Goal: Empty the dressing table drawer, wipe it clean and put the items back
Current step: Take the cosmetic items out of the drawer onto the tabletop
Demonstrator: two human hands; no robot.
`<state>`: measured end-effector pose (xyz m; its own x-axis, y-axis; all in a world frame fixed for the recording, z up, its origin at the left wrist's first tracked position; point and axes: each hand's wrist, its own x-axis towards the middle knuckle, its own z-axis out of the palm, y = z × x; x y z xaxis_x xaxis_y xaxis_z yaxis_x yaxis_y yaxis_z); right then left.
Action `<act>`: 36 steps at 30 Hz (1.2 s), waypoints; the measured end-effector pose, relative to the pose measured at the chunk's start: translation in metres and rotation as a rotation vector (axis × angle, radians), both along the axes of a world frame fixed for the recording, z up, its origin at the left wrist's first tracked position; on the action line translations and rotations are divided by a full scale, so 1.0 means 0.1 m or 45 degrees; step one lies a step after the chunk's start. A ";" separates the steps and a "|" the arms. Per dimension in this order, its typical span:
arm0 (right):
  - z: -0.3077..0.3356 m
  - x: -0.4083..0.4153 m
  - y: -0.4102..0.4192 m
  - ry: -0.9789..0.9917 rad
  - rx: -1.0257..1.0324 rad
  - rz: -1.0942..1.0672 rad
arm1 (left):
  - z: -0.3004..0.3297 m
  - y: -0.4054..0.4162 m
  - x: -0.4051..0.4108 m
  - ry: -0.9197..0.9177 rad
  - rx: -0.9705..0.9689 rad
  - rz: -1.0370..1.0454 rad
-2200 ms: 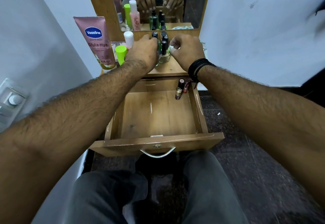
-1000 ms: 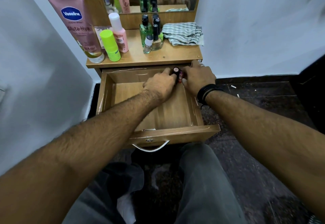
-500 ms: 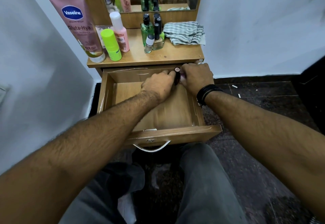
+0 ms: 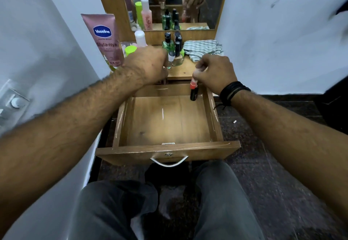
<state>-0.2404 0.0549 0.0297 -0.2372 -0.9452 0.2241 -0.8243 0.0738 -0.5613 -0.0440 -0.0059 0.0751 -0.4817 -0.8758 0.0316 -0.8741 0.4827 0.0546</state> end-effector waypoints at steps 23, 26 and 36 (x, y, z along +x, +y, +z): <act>0.10 0.37 -0.69 0.120 -0.055 0.002 | -0.16 -0.49 -0.27 -0.003 -0.109 0.257; 0.10 0.36 -0.70 0.126 -0.053 0.016 | -0.16 -0.51 -0.27 0.001 -0.106 0.253; 0.11 0.35 -0.69 0.145 -0.041 0.034 | -0.15 -0.48 -0.25 -0.015 -0.094 0.253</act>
<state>-0.2057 -0.0139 0.0410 -0.1831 -0.9427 0.2789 -0.8843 0.0340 -0.4657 -0.0686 -0.0540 0.0599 -0.3001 -0.9492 0.0948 -0.9529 0.3028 0.0147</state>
